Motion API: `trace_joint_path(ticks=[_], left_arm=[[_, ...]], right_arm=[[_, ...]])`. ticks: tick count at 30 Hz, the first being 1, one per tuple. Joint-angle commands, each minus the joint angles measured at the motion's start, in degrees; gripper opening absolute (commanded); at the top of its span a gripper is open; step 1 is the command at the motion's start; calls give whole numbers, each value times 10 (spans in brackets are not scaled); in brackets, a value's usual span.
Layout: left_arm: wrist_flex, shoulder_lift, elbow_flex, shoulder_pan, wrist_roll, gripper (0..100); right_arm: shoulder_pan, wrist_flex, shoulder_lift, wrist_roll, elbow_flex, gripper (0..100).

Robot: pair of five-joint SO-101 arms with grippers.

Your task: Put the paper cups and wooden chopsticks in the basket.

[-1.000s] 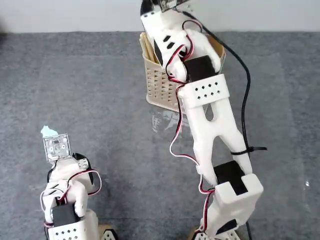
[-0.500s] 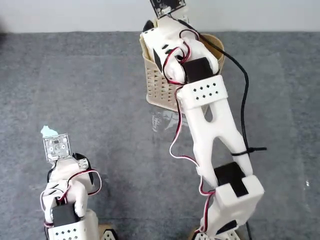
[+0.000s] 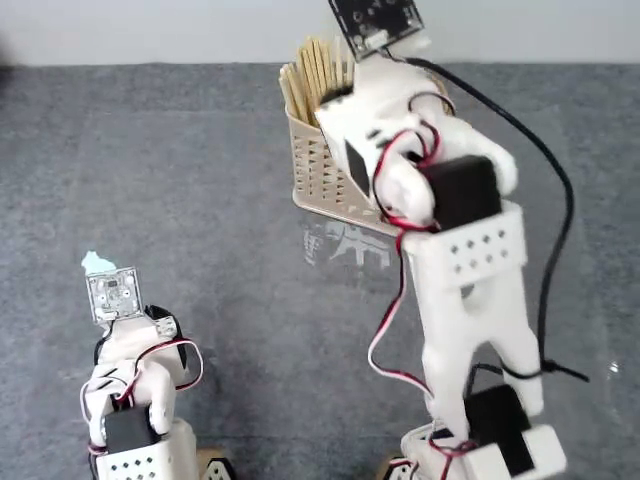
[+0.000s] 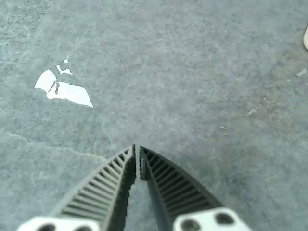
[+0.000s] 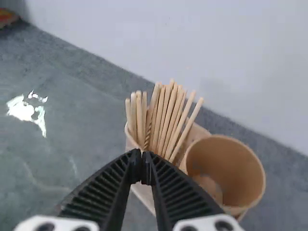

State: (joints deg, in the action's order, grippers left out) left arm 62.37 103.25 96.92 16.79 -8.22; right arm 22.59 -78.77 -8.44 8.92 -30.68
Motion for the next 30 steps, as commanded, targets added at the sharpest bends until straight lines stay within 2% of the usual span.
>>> trace_joint_path(ticks=[1, 4, 8, 12, 19, 23, 30], left_arm=[[-11, 9, -5, -1, 4, 12], [-11, 9, -5, -2, 4, 12], [-11, 9, -5, -2, 4, 12], [-12, 9, -5, -2, 4, 12], [-12, 9, -5, -2, 4, 12], [-12, 9, -5, -2, 4, 12], [-13, 9, -5, -2, 4, 12]], right_arm=[[6, -80, -55, -58, -4, 9], [6, -158, -80, -114, -4, 9], [6, -241, -120, -129, -4, 9], [-19, -240, -182, -130, 44, 9], [-29, -233, -337, -131, 284, 9], [-38, -167, -424, -131, 434, 9], [-146, 34, -548, -131, 683, 9]])
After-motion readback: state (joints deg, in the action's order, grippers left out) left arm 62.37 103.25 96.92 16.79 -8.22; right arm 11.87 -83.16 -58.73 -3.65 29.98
